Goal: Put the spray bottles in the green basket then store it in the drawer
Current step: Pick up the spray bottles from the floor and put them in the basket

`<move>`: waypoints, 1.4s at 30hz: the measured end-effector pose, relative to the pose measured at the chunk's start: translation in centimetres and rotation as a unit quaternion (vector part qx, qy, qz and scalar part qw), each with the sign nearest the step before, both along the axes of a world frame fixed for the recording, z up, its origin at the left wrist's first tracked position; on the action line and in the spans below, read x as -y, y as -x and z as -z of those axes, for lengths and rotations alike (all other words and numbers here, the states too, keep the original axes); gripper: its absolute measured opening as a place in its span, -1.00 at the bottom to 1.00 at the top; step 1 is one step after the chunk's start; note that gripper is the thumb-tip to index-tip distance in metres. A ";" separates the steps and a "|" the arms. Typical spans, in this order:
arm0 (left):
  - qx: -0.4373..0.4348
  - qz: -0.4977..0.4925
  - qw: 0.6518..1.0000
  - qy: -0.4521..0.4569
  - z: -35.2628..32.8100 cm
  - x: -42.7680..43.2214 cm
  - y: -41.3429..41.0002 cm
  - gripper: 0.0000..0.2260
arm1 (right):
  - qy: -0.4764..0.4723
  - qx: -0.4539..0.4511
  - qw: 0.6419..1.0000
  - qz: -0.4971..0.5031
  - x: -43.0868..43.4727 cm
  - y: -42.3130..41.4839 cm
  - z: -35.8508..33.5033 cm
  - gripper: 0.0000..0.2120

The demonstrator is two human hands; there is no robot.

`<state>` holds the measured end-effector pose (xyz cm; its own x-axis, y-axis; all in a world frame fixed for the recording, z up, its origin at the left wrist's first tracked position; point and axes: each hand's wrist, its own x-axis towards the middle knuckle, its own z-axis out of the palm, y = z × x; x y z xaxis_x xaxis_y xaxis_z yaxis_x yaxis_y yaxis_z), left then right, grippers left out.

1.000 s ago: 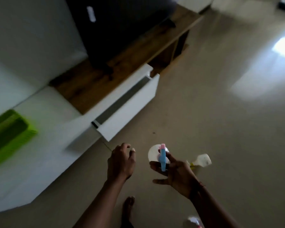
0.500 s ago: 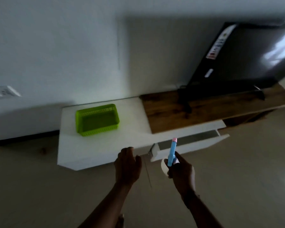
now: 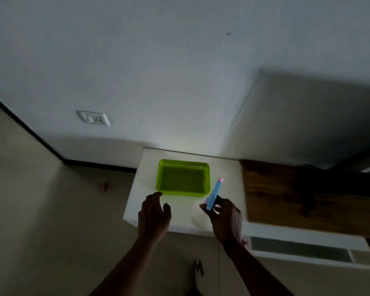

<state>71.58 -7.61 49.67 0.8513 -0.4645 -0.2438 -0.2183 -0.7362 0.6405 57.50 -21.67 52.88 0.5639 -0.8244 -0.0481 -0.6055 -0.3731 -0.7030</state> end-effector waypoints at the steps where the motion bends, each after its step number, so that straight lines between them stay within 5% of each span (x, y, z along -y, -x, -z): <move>1: -0.005 -0.008 1.000 -0.004 0.2 0.1 -1.0 -0.61 | -0.010 0.005 1.000 -0.007 0.6 -1.8 0.4 -0.64; 8: -0.022 -0.016 0.998 -0.051 2.4 2.0 -7.7 -0.50 | -0.012 0.011 0.997 -0.070 5.0 -12.8 4.0 -0.75; 15: -0.028 -0.034 0.997 -0.066 6.4 5.8 -13.1 -0.49 | -0.159 0.044 0.982 -0.094 8.6 -19.0 10.4 -0.80; 27: -0.047 -0.099 0.993 -0.047 11.9 6.2 -16.2 -0.51 | -0.165 0.007 0.979 -0.121 9.8 -24.1 17.4 -0.82; 42: -0.045 -0.052 0.997 -0.043 14.2 3.9 -18.1 -0.52 | -0.104 0.004 0.990 -0.094 7.8 -26.4 19.5 -0.80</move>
